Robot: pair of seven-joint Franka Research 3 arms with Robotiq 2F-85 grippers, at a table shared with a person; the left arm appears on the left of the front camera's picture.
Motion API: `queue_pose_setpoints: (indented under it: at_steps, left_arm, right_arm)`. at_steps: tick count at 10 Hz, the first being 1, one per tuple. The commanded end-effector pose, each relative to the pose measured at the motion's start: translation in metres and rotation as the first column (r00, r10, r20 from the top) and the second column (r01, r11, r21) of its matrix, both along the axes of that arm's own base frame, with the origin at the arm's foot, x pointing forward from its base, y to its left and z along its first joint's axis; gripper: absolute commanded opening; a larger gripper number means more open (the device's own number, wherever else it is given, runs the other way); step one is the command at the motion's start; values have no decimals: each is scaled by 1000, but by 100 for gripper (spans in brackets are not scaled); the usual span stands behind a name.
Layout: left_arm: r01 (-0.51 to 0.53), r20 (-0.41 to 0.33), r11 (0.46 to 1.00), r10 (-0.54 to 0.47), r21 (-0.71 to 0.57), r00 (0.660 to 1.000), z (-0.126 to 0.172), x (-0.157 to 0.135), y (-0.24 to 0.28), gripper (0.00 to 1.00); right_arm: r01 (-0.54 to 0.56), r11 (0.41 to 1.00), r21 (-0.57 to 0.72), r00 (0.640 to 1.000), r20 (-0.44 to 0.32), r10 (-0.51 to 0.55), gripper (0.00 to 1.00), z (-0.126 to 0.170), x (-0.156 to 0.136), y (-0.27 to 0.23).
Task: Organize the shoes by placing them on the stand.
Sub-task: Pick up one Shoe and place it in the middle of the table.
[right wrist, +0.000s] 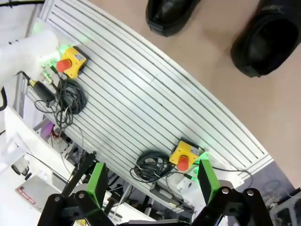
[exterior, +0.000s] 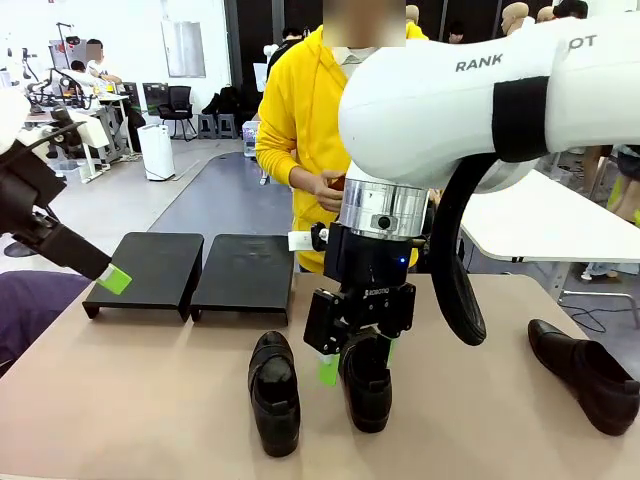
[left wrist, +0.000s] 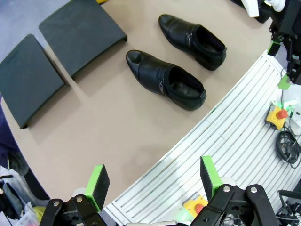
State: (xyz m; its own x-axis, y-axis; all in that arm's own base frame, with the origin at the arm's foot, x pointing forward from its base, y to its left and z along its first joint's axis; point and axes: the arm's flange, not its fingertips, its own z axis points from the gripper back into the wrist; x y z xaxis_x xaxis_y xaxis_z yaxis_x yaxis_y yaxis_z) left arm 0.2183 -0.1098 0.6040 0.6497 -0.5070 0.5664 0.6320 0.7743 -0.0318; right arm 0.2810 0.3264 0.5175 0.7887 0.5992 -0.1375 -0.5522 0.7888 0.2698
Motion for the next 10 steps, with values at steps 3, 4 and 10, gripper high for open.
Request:
queue_pose_setpoints:
  at_steps: [3, 4, 10]
  left_arm:
    - [16, -6, 1000, -16, -13, 1000, 0, -1, 1, 100]
    - [16, -6, 1000, -16, -13, 1000, 0, -1, 1, 100]
    - [16, -6, 1000, -16, -13, 1000, 0, -1, 1, 100]
  right_arm:
    - [166, 966, 196, 986, -21, -165, 100, 90, -20, -161]
    - [239, 945, 225, 971, -74, -228, 100, 105, -25, -208]
    - [483, 718, 501, 864, -137, -485, 100, 41, -68, -402]
